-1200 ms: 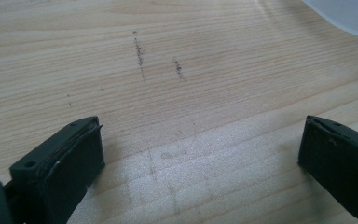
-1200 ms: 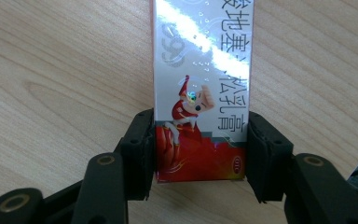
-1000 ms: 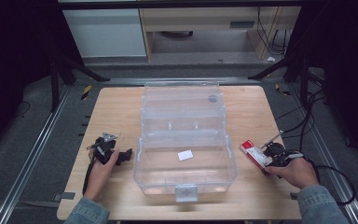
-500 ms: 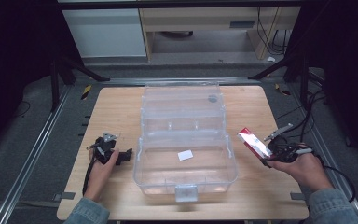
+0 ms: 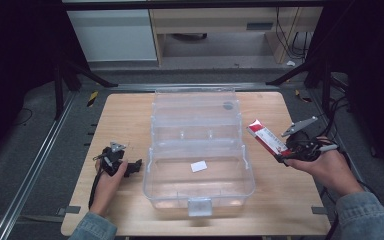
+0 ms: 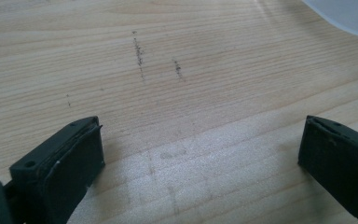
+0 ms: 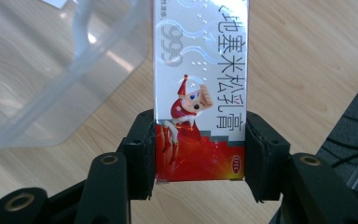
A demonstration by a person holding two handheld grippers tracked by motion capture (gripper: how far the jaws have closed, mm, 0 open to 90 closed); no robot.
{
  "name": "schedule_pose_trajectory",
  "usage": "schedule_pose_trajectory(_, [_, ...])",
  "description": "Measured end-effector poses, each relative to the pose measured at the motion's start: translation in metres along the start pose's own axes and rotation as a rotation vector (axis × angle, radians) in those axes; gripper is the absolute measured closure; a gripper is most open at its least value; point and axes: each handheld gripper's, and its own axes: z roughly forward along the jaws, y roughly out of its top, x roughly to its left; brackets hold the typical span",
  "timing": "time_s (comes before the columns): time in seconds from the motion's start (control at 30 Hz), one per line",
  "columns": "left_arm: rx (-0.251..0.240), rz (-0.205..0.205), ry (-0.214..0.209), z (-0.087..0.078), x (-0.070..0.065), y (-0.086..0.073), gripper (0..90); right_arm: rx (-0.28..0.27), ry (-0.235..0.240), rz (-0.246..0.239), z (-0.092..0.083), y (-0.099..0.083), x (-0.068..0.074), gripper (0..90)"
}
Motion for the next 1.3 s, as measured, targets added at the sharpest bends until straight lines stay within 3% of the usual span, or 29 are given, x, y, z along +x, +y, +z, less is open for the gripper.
schedule_pose_trajectory(0.47, [-0.002,0.005,-0.008,-0.002,-0.001,-0.002,0.0,-0.066,-0.004,-0.144,-0.025,0.055,0.018,51.5])
schedule_pose_trajectory(1.3, [-0.001,0.010,-0.011,-0.002,-0.001,-0.002,0.0,-0.060,0.091,-0.303,-0.003,0.107,0.065,51.5])
